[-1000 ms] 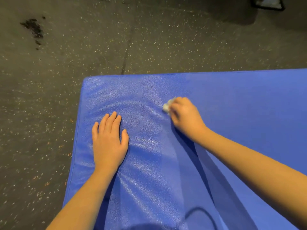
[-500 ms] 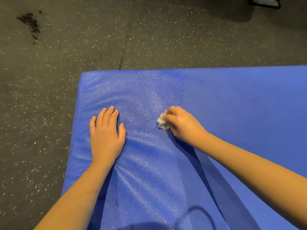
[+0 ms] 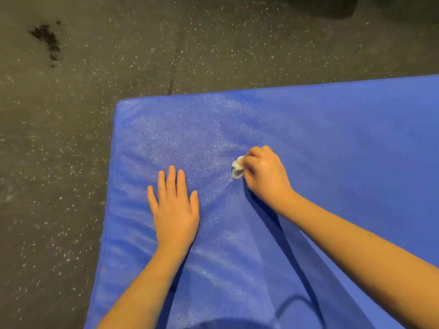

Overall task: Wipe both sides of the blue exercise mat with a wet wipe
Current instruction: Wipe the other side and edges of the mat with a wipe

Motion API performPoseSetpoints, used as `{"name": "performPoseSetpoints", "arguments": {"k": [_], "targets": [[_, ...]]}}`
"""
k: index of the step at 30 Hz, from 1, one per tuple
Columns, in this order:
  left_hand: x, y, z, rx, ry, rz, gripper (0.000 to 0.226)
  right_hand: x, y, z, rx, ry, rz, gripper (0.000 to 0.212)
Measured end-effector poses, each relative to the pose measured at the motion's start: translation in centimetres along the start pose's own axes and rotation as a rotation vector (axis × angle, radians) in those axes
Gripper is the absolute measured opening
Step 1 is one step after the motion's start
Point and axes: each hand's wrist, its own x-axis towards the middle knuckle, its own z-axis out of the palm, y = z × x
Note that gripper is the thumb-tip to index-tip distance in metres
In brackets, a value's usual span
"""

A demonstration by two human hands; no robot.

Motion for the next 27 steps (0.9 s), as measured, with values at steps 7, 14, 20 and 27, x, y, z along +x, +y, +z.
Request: {"name": "performPoseSetpoints", "arguments": {"k": [7,14,20,27], "targets": [[0.2,0.2,0.1,-0.018,0.016,-0.018,0.061,-4.6,-1.3,-0.8,0.063,-0.325,-0.318,0.02],[0.3,0.1,0.0,-0.02,0.007,-0.014,0.062,-6.5,-3.1,-0.3,0.131,-0.218,0.01,0.019],[0.3,0.2,0.0,-0.006,-0.025,-0.016,0.062,-6.7,-1.7,-1.3,0.091,-0.217,-0.181,0.025],[-4.4,1.1,-0.7,-0.022,-0.082,0.0,0.058,-11.7,-5.0,-0.5,0.223,-0.318,-0.272,0.025]]}}
